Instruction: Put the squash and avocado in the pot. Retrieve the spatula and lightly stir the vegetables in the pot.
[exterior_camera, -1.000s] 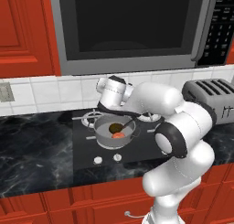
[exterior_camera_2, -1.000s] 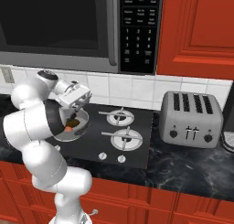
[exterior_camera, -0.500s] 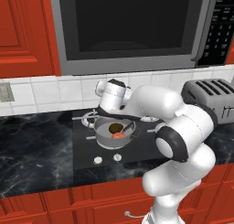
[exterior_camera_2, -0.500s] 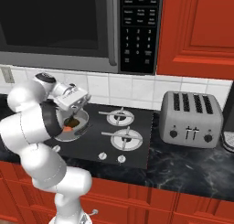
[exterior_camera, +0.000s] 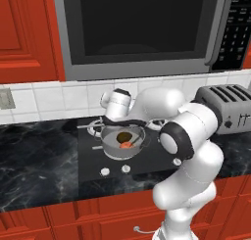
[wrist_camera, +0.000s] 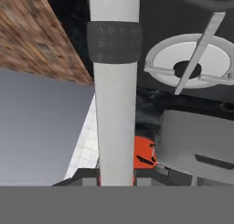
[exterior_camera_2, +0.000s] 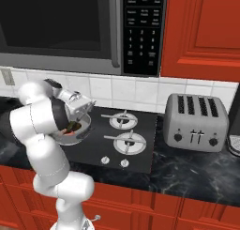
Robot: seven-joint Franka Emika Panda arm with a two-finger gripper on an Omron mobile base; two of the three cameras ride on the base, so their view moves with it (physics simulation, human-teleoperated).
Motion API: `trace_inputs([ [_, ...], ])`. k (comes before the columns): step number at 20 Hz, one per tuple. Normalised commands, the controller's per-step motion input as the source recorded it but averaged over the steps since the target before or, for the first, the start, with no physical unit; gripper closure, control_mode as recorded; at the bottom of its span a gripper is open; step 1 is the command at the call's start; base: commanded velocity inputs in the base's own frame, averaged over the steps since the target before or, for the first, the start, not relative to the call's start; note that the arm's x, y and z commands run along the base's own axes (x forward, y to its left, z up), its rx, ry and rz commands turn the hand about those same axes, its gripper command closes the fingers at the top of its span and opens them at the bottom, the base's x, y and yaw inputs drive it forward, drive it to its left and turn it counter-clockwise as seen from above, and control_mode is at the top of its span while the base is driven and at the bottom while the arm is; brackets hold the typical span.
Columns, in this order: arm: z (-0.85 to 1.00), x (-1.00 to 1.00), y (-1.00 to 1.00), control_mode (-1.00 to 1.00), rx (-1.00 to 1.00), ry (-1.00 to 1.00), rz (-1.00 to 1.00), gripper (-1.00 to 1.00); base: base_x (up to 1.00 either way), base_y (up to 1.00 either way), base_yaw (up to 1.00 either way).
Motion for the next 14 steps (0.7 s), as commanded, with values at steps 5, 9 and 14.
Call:
trace_inputs([
  [5, -0.16, 0.47, 0.29, -1.00, 0.00, 0.05, 0.00, 1.00, 0.00, 0.00, 0.00],
  [9, -0.21, 0.41, 0.17, -1.00, -0.01, 0.04, 0.00, 1.00, 0.00, 0.00, 0.00],
  [14, -0.10, 0.40, 0.08, -1.00, -0.01, 0.00, 0.00, 1.00, 0.00, 0.00, 0.00],
])
